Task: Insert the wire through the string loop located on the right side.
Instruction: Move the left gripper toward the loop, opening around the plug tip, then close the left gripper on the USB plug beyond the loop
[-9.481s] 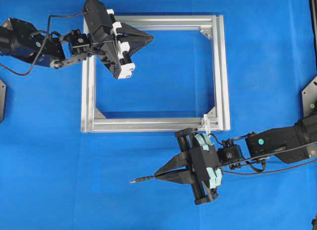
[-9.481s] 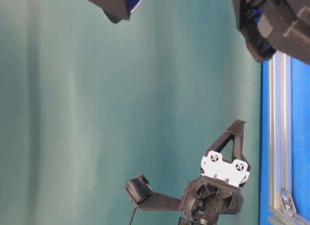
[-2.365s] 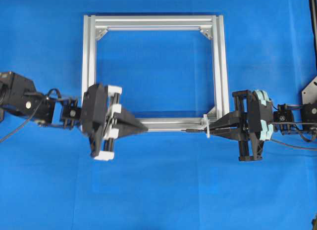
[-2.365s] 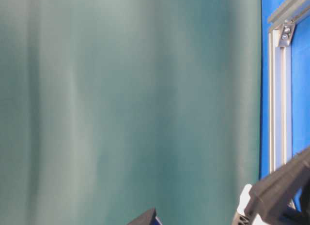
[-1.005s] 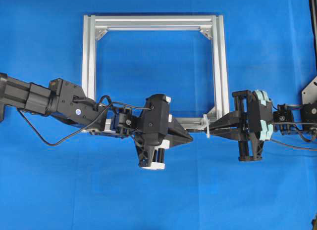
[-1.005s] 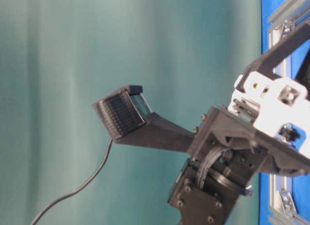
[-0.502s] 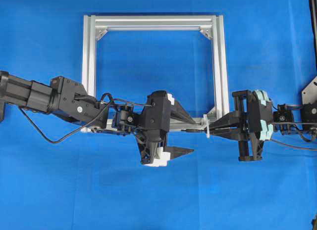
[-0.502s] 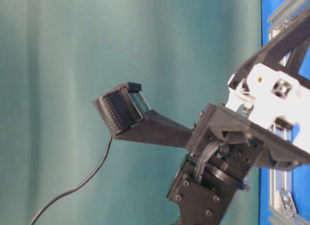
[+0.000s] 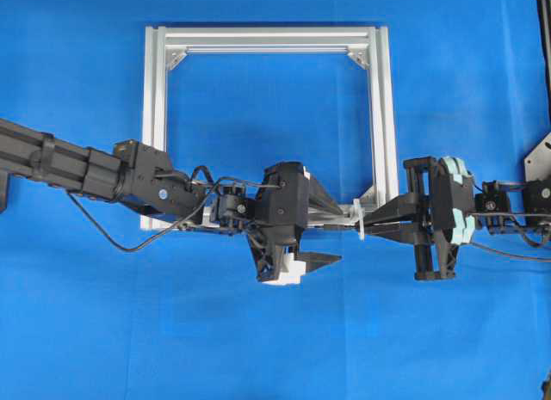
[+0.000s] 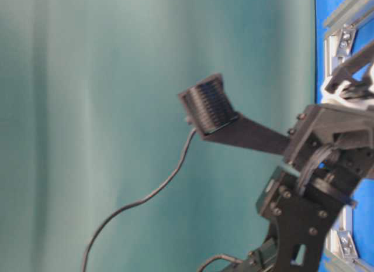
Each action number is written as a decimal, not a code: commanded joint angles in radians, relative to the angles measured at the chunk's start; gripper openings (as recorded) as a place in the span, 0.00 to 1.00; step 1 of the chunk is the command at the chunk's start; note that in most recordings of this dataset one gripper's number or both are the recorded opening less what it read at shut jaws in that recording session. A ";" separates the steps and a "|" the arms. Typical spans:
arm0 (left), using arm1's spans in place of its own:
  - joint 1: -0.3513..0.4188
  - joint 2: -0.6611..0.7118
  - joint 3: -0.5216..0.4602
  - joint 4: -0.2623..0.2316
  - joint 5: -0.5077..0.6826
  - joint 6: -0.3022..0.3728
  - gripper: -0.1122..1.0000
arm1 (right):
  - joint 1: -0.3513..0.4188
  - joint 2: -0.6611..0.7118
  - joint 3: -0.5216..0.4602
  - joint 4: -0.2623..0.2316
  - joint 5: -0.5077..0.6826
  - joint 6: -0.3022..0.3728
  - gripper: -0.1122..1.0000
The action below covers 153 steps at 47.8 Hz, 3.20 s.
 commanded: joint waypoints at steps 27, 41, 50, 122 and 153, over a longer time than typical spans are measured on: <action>0.003 -0.023 -0.018 0.003 -0.014 0.003 0.88 | -0.002 -0.008 -0.008 0.000 -0.008 -0.003 0.07; 0.003 -0.023 -0.017 0.003 -0.014 0.003 0.88 | -0.002 -0.008 -0.008 0.000 -0.006 -0.003 0.07; 0.003 -0.023 -0.015 0.003 -0.014 0.003 0.88 | -0.002 -0.008 -0.008 0.000 -0.006 -0.003 0.07; 0.003 -0.025 -0.015 0.002 0.012 0.006 0.17 | -0.002 -0.006 -0.009 0.000 0.003 -0.003 0.07; 0.003 -0.040 -0.006 0.003 0.012 0.006 0.17 | -0.002 -0.008 -0.008 -0.002 -0.002 -0.003 0.07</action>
